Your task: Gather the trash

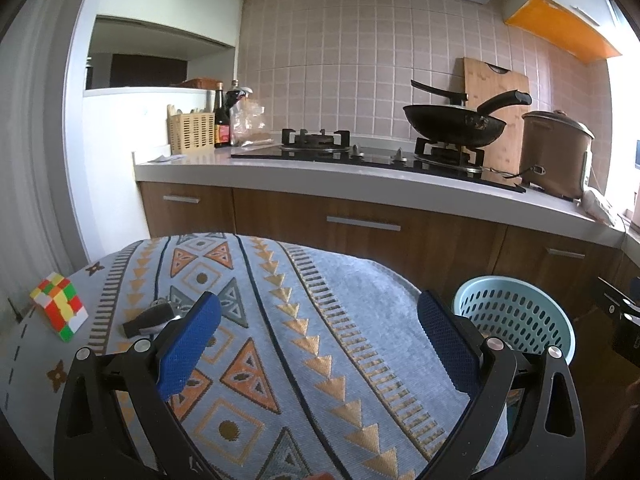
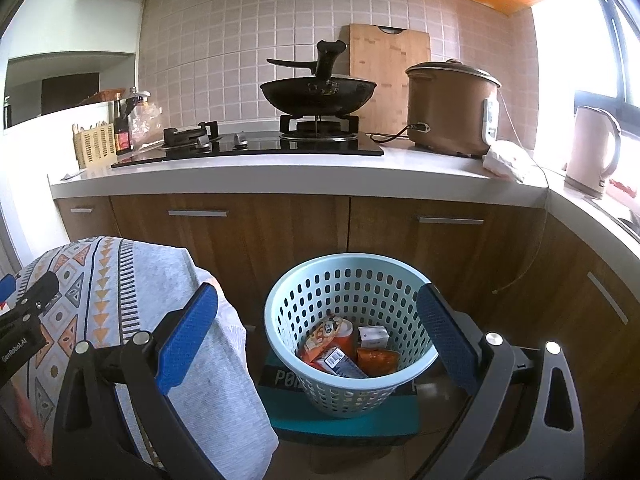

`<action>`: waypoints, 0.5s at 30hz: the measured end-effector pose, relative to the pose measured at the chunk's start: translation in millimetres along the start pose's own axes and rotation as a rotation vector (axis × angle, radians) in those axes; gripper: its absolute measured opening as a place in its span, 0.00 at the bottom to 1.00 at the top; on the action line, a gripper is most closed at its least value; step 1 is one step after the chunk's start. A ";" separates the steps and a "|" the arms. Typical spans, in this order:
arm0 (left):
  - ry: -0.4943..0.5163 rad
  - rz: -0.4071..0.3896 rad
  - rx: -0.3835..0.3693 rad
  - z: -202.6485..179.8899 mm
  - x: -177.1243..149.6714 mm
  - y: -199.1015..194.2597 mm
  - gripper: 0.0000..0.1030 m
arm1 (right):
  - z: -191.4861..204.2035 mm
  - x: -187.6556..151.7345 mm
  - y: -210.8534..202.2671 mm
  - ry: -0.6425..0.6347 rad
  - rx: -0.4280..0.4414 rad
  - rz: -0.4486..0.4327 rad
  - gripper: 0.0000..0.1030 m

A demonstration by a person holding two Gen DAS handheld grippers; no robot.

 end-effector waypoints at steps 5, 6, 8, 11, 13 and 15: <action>0.000 0.002 -0.003 0.2 0.2 0.0 0.93 | 0.9 -0.3 -0.9 -0.008 -0.012 -0.009 0.92; -0.002 0.002 -0.004 0.0 0.2 -0.3 0.93 | 1.5 -0.6 -1.4 -0.013 -0.015 -0.011 0.92; -0.001 0.004 -0.007 -0.8 0.1 -0.7 0.93 | 2.2 -0.8 -1.7 -0.016 -0.014 -0.013 0.92; -0.001 0.001 -0.007 -1.5 0.3 -1.4 0.93 | 2.6 -1.8 -0.6 -0.015 -0.010 -0.008 0.92; -0.001 -0.002 -0.006 -1.7 0.0 -1.9 0.93 | 3.1 -2.2 -0.4 -0.017 -0.009 -0.008 0.92; -0.003 -0.001 -0.007 -1.7 0.3 -2.2 0.93 | 5.4 -2.1 -1.5 -0.031 -0.014 -0.015 0.92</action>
Point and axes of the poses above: each gripper's, at about its wrist camera, not at the fingertips, and y roughly the way its jaws point, z to its left, x to its top, the point moved 1 cm from there along y, roughly the way its jaws point, and after that the axes turned 2 degrees about -z, right-handed, at the moved point
